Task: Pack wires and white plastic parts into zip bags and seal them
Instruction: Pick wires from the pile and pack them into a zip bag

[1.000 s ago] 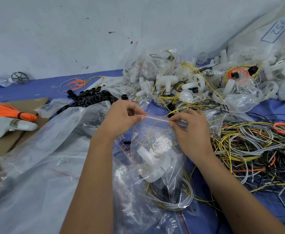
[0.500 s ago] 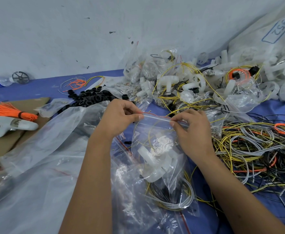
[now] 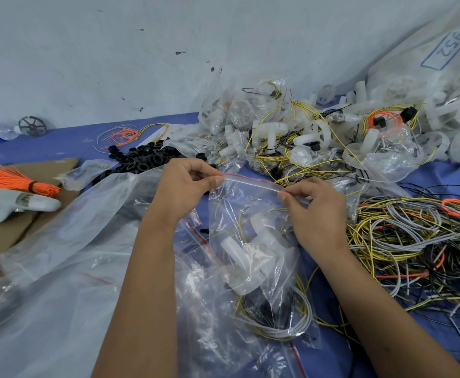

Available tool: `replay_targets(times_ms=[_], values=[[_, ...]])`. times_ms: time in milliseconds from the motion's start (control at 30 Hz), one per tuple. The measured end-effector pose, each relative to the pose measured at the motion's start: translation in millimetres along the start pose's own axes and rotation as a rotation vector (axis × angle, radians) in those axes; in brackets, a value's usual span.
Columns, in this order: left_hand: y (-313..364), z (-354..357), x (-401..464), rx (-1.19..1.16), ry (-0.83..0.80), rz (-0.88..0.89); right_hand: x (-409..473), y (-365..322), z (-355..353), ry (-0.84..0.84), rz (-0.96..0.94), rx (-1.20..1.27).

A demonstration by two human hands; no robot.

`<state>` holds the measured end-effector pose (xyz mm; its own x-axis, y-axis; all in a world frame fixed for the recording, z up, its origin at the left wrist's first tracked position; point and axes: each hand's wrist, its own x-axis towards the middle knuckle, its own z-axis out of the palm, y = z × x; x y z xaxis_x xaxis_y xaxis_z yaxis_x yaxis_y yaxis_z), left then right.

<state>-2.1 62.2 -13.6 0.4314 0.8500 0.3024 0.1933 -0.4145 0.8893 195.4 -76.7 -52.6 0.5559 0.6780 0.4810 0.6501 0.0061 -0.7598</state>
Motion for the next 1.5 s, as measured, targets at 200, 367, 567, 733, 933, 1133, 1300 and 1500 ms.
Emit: replay_targets(times_ms=[200, 367, 567, 733, 933, 1133, 1300, 1500], values=[[6.2, 1.6, -6.8, -0.132, -0.246, -0.299, -1.6, -4.1, -2.0, 0.094, 0.023, 0.244], [15.7, 15.7, -17.5, 0.070, -0.697, -0.497, -0.1, -1.6, -2.4, 0.142, 0.124, 0.357], [15.5, 18.3, -11.9, -0.087, -0.498, -0.359, 1.5, -6.9, -0.5, -0.106, 0.285, 0.507], [12.7, 17.8, -1.5, -0.314, -0.115, -0.344, -4.1, -14.6, 0.9, -0.565, 0.325, 0.602], [12.3, 28.0, 5.6, -0.523, 0.028, -0.373, -0.6, -19.7, -0.8, -0.431, 0.404, 0.806], [14.8, 29.4, 15.5, -0.760, 0.124, -0.287, 54.8, -49.2, 26.2, -0.291, 0.476, 0.782], [6.1, 28.4, 14.9, -0.621, 0.225, -0.323, 166.2, -85.8, 62.8, -0.239, 0.476, 0.957], [1.1, 12.9, 15.8, -0.516, 0.395, -0.252, 176.9, -72.4, 98.5, -0.273, 0.506, 0.522]])
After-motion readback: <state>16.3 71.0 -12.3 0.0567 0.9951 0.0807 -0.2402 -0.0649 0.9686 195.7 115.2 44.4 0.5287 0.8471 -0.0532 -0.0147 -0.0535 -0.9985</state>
